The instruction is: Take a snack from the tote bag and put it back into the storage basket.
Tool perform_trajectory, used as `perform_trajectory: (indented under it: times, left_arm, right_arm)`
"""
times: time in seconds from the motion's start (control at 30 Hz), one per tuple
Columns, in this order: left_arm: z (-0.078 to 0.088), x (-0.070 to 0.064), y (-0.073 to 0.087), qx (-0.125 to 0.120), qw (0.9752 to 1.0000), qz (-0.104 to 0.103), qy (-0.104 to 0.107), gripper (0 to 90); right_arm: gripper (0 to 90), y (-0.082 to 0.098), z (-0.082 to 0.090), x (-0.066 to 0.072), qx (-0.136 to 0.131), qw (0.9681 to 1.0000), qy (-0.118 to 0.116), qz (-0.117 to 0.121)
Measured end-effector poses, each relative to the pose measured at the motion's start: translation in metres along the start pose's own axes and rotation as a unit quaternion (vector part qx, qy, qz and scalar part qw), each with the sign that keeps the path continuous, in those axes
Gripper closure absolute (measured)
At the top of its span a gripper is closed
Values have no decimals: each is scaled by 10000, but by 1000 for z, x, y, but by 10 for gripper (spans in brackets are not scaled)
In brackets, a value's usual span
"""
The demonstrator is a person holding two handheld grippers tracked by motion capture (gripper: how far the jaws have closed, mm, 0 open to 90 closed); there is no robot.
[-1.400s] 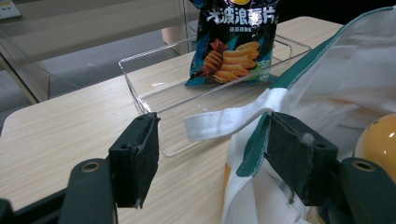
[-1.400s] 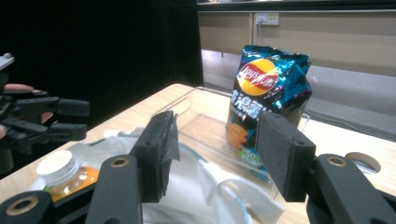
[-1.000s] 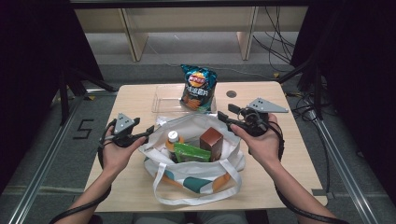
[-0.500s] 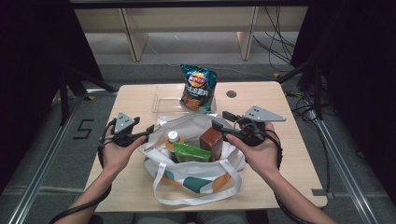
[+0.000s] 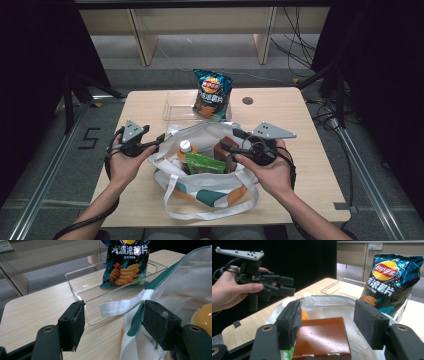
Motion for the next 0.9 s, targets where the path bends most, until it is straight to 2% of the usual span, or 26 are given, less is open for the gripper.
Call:
perform_trajectory:
  times: [0.1, 0.2, 0.23, 0.27, 0.37, 0.4, 0.63, 0.67, 0.83, 0.9]
  left_arm:
    - [1, 1, 0, -6, 10000, -30, -5, 334]
    - [1, 1, 0, 1, 10000, -62, -5, 332]
    - [1, 1, 0, 2, 10000, -55, -5, 331]
    - [1, 1, 0, 2, 10000, -50, -4, 331]
    - [1, 1, -1, -13, 10000, -28, 12, 329]
    - [1, 1, -1, 4, 10000, -30, -14, 329]
    - [1, 1, -1, -6, 10000, -13, -4, 329]
    - [1, 1, -2, -14, 10000, -13, -1, 328]
    - [2, 1, -1, -9, 10000, -12, -6, 328]
    - [1, 1, -1, -14, 10000, -9, -4, 328]
  right_arm:
    - [354, 2, -1, 0, 7, 9999, -15, 172]
    - [340, 7, -4, 4, 84, 9999, -50, 57]
    - [336, 7, -5, 4, 66, 9999, -63, 133]
    - [332, 9, -5, 4, 130, 9999, -3, 72]
    - [318, 11, -8, 2, 158, 9997, -33, 196]
    - [314, 13, -7, 3, 202, 9998, 40, 80]
    - [308, 18, -11, 1, 269, 9995, 8, 174]
    - [307, 19, -11, 1, 308, 9994, 71, 110]
    - [312, 26, -17, 1, 391, 9992, 26, 127]
    - [314, 27, -17, -1, 416, 9989, 7, 216]
Point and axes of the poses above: each handheld gripper's, and its own axes: z roughly backward along the jaws, y roughly out of its underside, x roughly to its left, the point moved 6 cm from there along -z, roughly forward along the jaws, and after that the axes turned 10 degrees about -y, right-handed, at the moved point
